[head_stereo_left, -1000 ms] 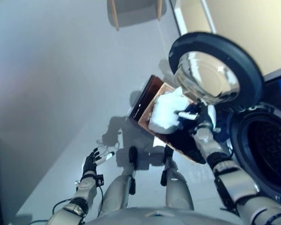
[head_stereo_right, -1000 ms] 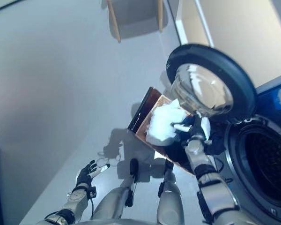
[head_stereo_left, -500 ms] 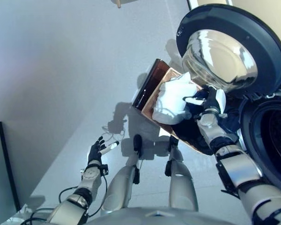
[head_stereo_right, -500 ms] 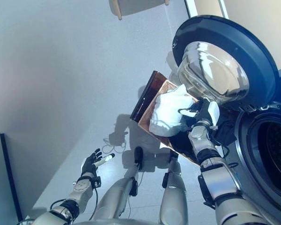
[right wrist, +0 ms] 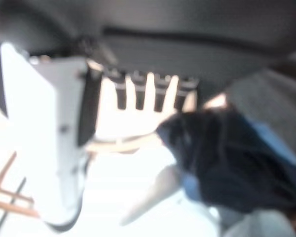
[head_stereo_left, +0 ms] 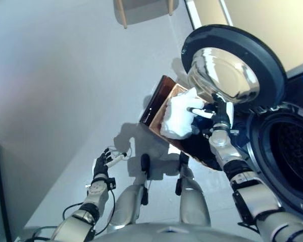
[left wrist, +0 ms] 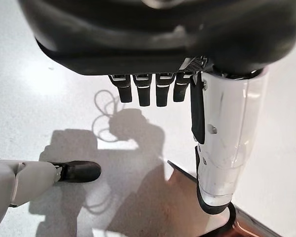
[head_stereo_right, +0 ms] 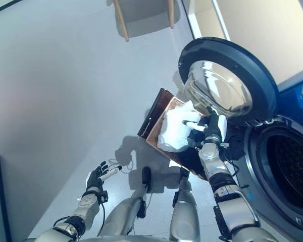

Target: Pick up the clothes and place them into the washing machine

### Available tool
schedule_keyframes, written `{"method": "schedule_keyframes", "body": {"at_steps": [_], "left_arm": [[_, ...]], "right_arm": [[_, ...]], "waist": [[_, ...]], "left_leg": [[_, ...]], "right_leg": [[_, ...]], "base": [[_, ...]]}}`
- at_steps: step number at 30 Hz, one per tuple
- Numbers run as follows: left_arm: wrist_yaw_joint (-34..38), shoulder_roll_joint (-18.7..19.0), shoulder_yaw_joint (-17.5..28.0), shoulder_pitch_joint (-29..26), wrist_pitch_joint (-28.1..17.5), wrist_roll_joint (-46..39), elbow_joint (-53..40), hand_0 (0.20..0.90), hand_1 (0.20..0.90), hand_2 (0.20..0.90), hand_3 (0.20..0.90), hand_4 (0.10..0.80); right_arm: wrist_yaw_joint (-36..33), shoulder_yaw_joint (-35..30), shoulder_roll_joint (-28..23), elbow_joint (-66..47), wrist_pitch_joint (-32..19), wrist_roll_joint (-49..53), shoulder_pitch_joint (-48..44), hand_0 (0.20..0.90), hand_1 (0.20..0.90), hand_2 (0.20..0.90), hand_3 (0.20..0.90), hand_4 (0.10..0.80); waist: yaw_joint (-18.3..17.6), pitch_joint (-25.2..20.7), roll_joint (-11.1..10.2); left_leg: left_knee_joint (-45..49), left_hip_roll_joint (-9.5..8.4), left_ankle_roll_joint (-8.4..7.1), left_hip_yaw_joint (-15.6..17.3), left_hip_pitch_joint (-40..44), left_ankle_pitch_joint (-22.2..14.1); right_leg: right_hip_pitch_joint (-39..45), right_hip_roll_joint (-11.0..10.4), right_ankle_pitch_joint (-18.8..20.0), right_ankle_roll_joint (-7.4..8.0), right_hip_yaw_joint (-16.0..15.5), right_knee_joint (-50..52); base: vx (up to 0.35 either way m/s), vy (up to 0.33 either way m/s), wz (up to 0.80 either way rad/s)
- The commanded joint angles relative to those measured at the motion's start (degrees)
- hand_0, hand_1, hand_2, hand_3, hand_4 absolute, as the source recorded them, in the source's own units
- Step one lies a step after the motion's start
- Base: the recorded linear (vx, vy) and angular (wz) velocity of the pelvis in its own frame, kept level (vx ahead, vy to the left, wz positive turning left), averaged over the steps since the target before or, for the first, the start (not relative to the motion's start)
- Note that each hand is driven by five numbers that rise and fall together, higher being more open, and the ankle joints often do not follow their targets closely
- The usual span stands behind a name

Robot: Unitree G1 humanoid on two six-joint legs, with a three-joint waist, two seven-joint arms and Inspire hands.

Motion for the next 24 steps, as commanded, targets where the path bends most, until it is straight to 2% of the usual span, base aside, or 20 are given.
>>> {"method": "schedule_keyframes", "body": {"at_steps": [1,8,15,21,24], "left_arm": [[1.71,2.25,1.28,1.88,-1.03,0.62,3.64,0.9,0.9,0.9,0.9,0.8],[2.42,2.46,1.28,1.28,-1.16,0.76,3.22,0.9,0.9,0.9,0.9,0.8],[2.98,2.64,1.26,0.28,-1.25,0.13,2.54,0.9,0.9,0.9,0.9,0.8],[3.74,2.69,0.28,-2.2,-1.1,0.18,2.92,0.9,0.9,0.9,0.9,0.8],[3.76,2.66,0.07,-2.95,-1.25,-0.01,2.85,0.9,0.9,0.9,0.9,0.8]], "right_arm": [[-1.6,-2.88,-0.92,-5.6,-3.73,-0.82,-0.03,0.9,0.9,0.9,0.9,0.8],[-4.14,-4.1,-1.7,-5.0,-1.98,-4.06,1.24,0.9,0.9,0.9,0.9,0.8],[-5.87,-4.75,-1.84,-3.2,-1.72,-2.88,0.24,0.9,0.9,0.9,0.9,0.8],[-7.21,-2.17,-2.97,11.24,-0.88,-0.95,-8.11,0.9,0.9,0.9,0.9,0.8],[-6.49,-2.39,-2.47,13.64,-1.96,2.71,-10.77,0.9,0.9,0.9,0.9,0.8]], "waist": [[0.49,-5.13,-1.74],[-0.3,-4.15,-1.97],[-0.47,-2.06,-1.16],[0.4,-0.04,0.51],[0.98,0.49,1.27]], "left_leg": [[1.52,0.38,-4.12,1.26,1.3,-3.34],[1.89,0.15,-3.91,1.8,0.76,-3.36],[1.41,-0.02,-4.24,1.66,-0.32,-2.43],[1.66,0.03,-4.76,1.35,-3.3,-1.23],[1.34,0.22,-4.98,1.05,-3.93,-0.57]], "right_leg": [[-3.23,-4.25,-1.04,3.98,3.79,7.64],[-3.97,-4.18,-0.95,3.71,4.53,7.6],[-4.9,-4.16,-0.62,3.44,4.3,7.21],[-7.27,-4.08,-0.28,2.86,3.81,7.31],[-7.76,-4.11,-0.15,2.78,3.26,7.18]], "base": [[-0.033,0.057,-0.22],[-0.044,0.026,-0.1],[-0.046,-0.006,0.04],[-0.062,-0.016,0.08],[-0.027,-0.01,0.07]]}}
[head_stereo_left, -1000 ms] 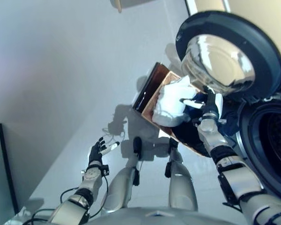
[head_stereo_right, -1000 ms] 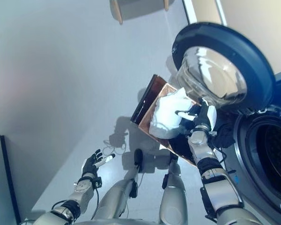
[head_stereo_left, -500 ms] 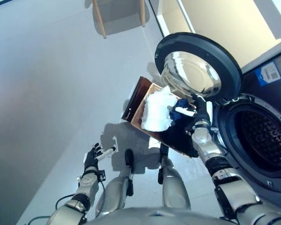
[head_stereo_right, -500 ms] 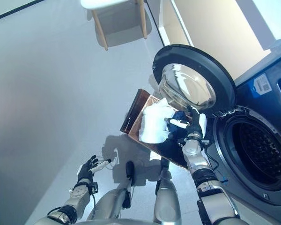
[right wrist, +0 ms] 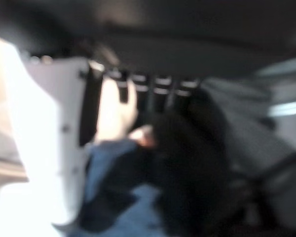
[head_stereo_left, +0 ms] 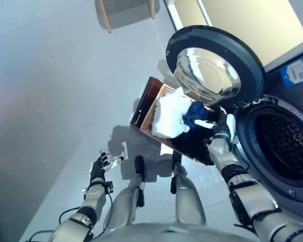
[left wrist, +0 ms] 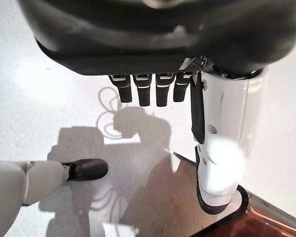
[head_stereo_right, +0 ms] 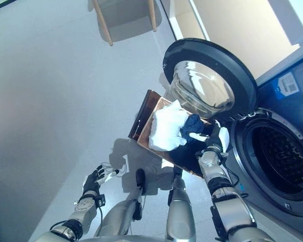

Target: Pick up the clothes and place them into the washing machine

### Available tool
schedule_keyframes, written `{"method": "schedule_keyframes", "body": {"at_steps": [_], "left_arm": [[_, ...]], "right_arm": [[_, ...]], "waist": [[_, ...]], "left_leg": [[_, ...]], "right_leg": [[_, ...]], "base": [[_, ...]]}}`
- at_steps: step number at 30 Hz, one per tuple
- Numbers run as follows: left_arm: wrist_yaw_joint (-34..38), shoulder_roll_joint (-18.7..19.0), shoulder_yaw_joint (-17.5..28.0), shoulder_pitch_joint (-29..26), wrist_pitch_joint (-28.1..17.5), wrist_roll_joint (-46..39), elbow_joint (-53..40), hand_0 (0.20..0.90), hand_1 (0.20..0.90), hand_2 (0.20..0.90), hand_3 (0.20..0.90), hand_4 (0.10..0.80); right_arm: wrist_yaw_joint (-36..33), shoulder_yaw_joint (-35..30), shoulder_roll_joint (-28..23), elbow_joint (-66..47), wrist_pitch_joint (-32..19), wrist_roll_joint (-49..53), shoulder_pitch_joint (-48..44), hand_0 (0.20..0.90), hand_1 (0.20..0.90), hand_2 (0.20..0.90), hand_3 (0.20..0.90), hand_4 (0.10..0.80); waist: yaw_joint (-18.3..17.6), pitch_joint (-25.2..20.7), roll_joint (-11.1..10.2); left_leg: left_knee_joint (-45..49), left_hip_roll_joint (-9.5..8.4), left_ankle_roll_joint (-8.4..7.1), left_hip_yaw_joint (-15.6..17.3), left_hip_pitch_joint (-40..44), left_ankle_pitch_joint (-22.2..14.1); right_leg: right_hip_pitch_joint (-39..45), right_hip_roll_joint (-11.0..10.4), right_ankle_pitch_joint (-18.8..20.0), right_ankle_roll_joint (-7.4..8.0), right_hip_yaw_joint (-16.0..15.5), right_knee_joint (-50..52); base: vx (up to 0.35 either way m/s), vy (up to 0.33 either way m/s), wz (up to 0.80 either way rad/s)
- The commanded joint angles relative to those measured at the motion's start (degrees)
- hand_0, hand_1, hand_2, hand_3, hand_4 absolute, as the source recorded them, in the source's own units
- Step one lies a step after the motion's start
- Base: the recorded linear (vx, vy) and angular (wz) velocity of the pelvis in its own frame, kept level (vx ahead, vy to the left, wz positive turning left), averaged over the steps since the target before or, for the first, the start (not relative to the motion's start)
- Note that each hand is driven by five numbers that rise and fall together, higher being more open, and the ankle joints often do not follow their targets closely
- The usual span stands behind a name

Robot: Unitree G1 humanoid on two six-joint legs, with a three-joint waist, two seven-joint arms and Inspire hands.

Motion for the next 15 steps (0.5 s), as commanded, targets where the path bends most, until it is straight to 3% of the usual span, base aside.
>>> {"method": "schedule_keyframes", "body": {"at_steps": [1,15], "left_arm": [[2.25,1.87,0.71,-1.75,-1.29,0.0,2.43,0.9,0.9,0.9,0.9,0.8],[2.04,0.72,-1.47,-2.71,-2.6,-0.13,0.08,0.9,0.9,0.9,0.9,0.8]], "right_arm": [[-2.18,-0.38,-2.69,-2.93,-3.34,3.41,-4.66,0.9,0.9,0.9,0.9,0.8],[-0.38,0.93,-0.26,-5.53,-4.98,5.46,-5.02,0.9,0.9,0.9,0.9,0.8]], "waist": [[0.92,0.66,1.15],[2.43,0.38,2.26]], "left_leg": [[1.32,0.46,-5.52,-1.29,-0.27,-1.09],[0.06,0.47,-5.77,-2.75,-3.6,0.33]], "right_leg": [[-2.56,-3.98,-0.54,2.63,1.03,6.03],[-5.32,-4.33,0.16,2.81,-0.54,5.36]], "base": [[-0.021,-0.017,0.1],[-0.009,-0.01,0.07]]}}
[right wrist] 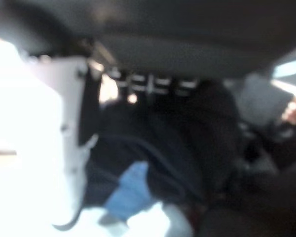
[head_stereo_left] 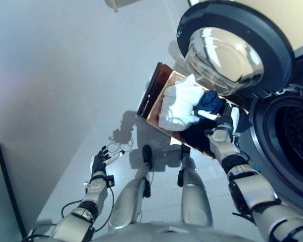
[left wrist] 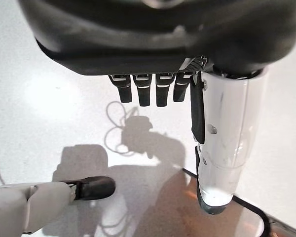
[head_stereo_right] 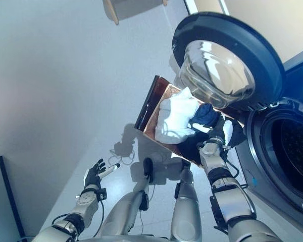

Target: Pick up the clothes and place them into the washing machine

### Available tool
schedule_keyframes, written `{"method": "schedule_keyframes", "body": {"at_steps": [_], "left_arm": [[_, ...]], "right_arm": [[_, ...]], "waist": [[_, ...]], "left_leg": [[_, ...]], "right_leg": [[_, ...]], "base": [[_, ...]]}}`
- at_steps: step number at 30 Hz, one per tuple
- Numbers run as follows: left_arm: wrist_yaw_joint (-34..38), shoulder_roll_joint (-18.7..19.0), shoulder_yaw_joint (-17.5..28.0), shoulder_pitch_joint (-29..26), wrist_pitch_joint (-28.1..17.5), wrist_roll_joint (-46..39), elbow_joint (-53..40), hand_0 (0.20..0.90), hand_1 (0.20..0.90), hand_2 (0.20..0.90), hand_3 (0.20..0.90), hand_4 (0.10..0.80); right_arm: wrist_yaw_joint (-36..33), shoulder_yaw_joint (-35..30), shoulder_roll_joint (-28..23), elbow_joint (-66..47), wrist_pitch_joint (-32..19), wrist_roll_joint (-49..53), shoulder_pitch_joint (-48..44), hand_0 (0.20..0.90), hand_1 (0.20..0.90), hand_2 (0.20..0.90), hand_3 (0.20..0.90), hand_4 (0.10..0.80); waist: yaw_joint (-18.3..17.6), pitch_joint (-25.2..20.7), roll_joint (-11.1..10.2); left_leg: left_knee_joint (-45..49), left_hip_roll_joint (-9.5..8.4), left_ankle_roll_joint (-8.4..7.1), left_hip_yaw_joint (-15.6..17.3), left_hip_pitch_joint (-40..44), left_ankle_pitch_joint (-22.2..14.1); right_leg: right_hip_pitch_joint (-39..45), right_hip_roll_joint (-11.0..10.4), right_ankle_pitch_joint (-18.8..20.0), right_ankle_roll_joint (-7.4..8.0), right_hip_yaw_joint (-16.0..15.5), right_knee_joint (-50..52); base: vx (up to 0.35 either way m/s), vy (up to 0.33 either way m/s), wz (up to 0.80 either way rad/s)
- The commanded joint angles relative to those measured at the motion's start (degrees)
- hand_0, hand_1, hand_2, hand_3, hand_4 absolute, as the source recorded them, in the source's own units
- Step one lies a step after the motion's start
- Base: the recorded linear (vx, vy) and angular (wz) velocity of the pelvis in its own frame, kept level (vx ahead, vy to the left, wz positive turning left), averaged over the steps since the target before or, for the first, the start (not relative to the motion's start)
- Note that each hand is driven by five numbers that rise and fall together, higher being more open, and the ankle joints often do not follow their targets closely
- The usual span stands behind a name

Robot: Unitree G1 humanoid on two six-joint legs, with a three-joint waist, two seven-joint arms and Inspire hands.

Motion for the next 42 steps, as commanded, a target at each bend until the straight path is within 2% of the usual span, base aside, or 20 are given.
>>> {"method": "schedule_keyframes", "body": {"at_steps": [1,8,12,17,21,25,33,34,36,42], "left_arm": [[1.48,1.31,-1.21,-0.72,-2.09,-0.02,0.69,0.9,0.9,0.9,0.9,0.8],[1.13,1.65,-0.87,-0.34,-1.81,1.07,2.4,0.9,0.9,0.9,0.9,0.8],[1.12,2.46,-0.67,-1.44,-1.73,1.36,2.08,0.9,0.9,0.9,0.9,0.8],[1.04,3.45,-0.29,-3.63,-2.32,0.76,-0.08,0.9,0.9,0.9,0.9,0.8],[0.5,3.64,0.13,-3.87,-2.71,-0.07,-1.57,0.9,0.9,0.9,0.9,0.8],[0.22,3.92,0.51,-3.4,-3.17,-0.63,-3.39,0.9,0.9,0.9,0.9,0.8],[-0.73,3.83,1.0,-3.58,-2.84,-0.79,-4.17,0.9,0.9,0.9,0.9,0.8],[-0.82,3.75,1.02,-3.71,-2.77,-0.79,-4.16,0.9,0.9,0.9,0.9,0.8],[-0.9,3.78,0.99,-3.87,-2.56,-0.79,-4.29,0.9,0.9,0.9,0.9,0.8],[-0.65,3.82,0.92,-4.59,-2.59,-0.77,-4.0,0.9,0.9,0.9,0.9,0.8]], "right_arm": [[-0.03,0.61,0.02,-3.21,-3.49,0.2,-2.42,0.9,0.9,0.9,0.9,0.8],[2.97,2.23,2.36,-3.74,-4.55,1.56,-2.33,0.9,0.9,0.9,0.9,0.8],[4.69,4.44,2.67,-1.57,-4.3,2.06,-5.36,0.9,0.9,0.9,0.9,0.8],[5.66,7.92,0.19,4.98,-2.26,-1.51,-11.02,0.9,0.9,0.9,0.9,0.8],[5.36,8.19,-2.14,9.87,-1.32,-3.01,-14.06,0.9,0.9,0.9,0.9,0.8],[5.82,8.46,-3.97,11.84,-0.96,-3.71,-15.57,0.9,0.9,0.9,0.9,0.8],[8.55,13.68,-6.5,16.08,1.55,-10.55,-19.59,0.9,0.9,0.9,0.9,0.8],[8.71,13.42,-6.45,16.98,1.65,-10.53,-19.67,0.755,0.755,0.755,0.755,0.696],[8.37,13.03,-6.59,17.24,1.71,-10.28,-20.22,0.2,0.2,0.2,0.2,0.3],[7.89,11.71,-5.79,16.37,1.36,-9.98,-19.8,0.2,0.2,0.2,0.2,0.3]], "waist": [[1.37,-1.75,-1.24],[2.06,-3.11,-2.03],[2.78,-2.68,-2.68],[3.5,-1.09,-2.83],[4.38,-0.13,-2.39],[5.15,0.41,-1.93],[5.9,1.42,-1.86],[6.0,1.43,-1.77],[6.07,1.39,-1.71],[5.88,1.51,-1.95]], "left_leg": [[0.06,0.24,-5.31,-1.02,0.35,-0.47],[0.13,0.01,-5.4,-1.7,0.34,-0.58],[0.51,-0.04,-5.39,-1.78,-0.32,-0.29],[0.72,-0.15,-5.67,-2.09,-2.23,0.69],[0.51,-0.28,-6.04,-2.52,-3.76,1.53],[0.44,-0.49,-6.15,-2.91,-5.14,2.06],[1.09,-0.66,-6.16,-3.16,-7.07,2.46],[1.09,-0.7,-6.21,-3.24,-7.21,2.55],[1.01,-0.74,-6.28,-3.39,-7.32,2.72],[0.78,-0.76,-6.3,-3.43,-7.13,2.69]], "right_leg": [[-2.44,-4.5,-0.46,3.28,1.02,6.05],[-2.0,-4.75,-0.67,3.31,0.73,5.96],[-2.18,-4.68,-0.34,3.19,0.69,5.71],[-3.07,-4.63,0.15,2.93,0.19,5.44],[-3.9,-4.85,0.58,2.84,-0.2,5.13],[-4.99,-4.92,0.84,2.89,-0.29,5.04],[-6.7,-5.16,1.03,2.7,-0.12,5.36],[-6.78,-5.23,1.05,2.72,-0.15,5.34],[-6.77,-5.25,1.0,2.78,-0.17,5.32],[-6.62,-5.26,0.94,2.8,-0.02,5.15]], "base": [[0.03,-0.011,0.14],[0.013,-0.001,0.04],[-0.028,-0.007,0.03],[-0.063,-0.006,0.07],[-0.055,-0.008,0.14],[-0.047,0.006,0.06],[-0.022,0.006,0.03],[-0.002,0.006,0.05],[0.0,0.005,0.02],[0.002,0.002,-0.01]]}}
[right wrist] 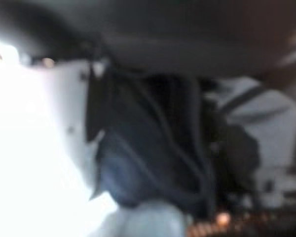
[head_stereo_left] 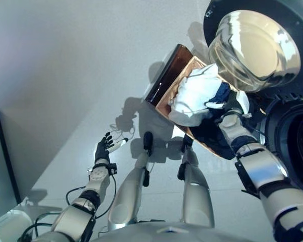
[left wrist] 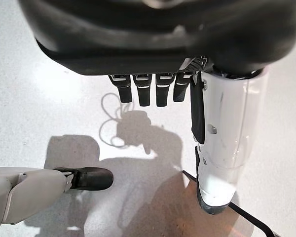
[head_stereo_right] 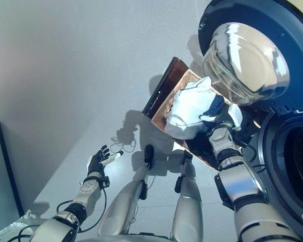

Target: Pick up the clothes and place them into the washing machine

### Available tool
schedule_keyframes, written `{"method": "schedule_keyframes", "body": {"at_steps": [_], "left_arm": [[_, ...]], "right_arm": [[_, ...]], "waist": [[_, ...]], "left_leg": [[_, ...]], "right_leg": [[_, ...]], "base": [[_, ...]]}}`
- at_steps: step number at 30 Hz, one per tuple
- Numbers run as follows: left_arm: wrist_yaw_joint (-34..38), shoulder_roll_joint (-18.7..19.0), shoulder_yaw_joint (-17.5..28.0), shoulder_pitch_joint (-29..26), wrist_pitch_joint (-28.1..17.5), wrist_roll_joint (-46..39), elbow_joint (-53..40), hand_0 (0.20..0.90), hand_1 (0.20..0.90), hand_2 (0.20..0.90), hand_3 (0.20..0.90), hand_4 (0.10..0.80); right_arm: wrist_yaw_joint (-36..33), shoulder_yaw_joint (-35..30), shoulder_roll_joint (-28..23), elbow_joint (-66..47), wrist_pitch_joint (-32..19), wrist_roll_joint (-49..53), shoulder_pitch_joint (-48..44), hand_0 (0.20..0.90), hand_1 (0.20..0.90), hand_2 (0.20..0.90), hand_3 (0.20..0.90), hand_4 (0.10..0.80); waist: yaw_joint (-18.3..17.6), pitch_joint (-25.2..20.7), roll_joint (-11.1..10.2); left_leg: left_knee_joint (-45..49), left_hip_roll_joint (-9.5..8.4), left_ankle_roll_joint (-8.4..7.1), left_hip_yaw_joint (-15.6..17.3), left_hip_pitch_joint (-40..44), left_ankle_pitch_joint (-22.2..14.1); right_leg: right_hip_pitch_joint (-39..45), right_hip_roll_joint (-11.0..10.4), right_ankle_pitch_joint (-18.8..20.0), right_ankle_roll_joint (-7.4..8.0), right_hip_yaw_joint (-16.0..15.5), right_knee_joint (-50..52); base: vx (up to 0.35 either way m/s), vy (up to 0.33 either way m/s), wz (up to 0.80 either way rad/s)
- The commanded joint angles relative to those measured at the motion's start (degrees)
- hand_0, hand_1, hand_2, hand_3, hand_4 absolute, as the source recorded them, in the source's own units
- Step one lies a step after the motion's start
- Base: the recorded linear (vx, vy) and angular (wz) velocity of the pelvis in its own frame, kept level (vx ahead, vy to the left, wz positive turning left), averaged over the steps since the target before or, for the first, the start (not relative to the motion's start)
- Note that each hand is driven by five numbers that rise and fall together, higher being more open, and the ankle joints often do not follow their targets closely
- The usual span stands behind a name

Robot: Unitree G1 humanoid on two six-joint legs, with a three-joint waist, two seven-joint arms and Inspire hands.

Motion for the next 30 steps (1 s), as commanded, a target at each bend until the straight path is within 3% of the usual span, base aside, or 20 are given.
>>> {"method": "schedule_keyframes", "body": {"at_steps": [1,12,24,30], "left_arm": [[0.76,3.11,0.67,-0.86,-2.33,-0.7,0.09,0.9,0.9,0.9,0.9,0.8],[0.65,2.6,1.62,0.62,-1.97,-0.1,0.88,0.9,0.9,0.9,0.9,0.8],[-0.55,2.64,6.55,5.28,-0.83,-0.62,4.88,0.9,0.9,0.9,0.9,0.8],[-0.78,3.23,9.29,7.55,-1.92,-1.89,5.13,0.9,0.9,0.9,0.9,0.8]], "right_arm": [[0.58,2.08,1.33,0.11,-1.36,-0.96,-4.96,0.2,0.2,0.2,0.2,0.3],[0.09,-1.37,2.09,-4.31,-2.23,0.61,0.66,0.2,0.2,0.2,0.2,0.3],[-0.84,-15.93,4.84,-19.24,-7.07,10.39,21.21,0.2,0.2,0.2,0.2,0.3],[-0.49,-23.44,8.96,-28.92,-12.4,19.91,32.06,0.2,0.2,0.2,0.2,0.3]], "waist": [[1.85,-1.05,-1.44],[0.99,-2.59,-2.36],[-2.51,-6.89,-6.88],[-4.3,-8.94,-7.33]], "left_leg": [[0.71,-0.7,-5.48,0.39,-1.22,-0.1],[1.53,-0.55,-5.36,0.77,0.93,-1.21],[2.71,0.36,-4.28,2.51,10.09,-5.24],[2.06,0.76,-4.13,3.27,13.49,-6.04]], "right_leg": [[-2.35,-4.8,0.55,3.32,3.32,4.01],[0.14,-4.63,-0.22,3.32,3.24,4.16],[9.12,-3.43,-2.15,3.47,4.26,3.98],[11.49,-2.6,-3.27,3.56,5.25,3.91]], "base": [[0.014,0.007,-0.04],[0.016,-0.006,0.0],[0.076,-0.018,-0.14],[0.06,-0.002,-0.19]]}}
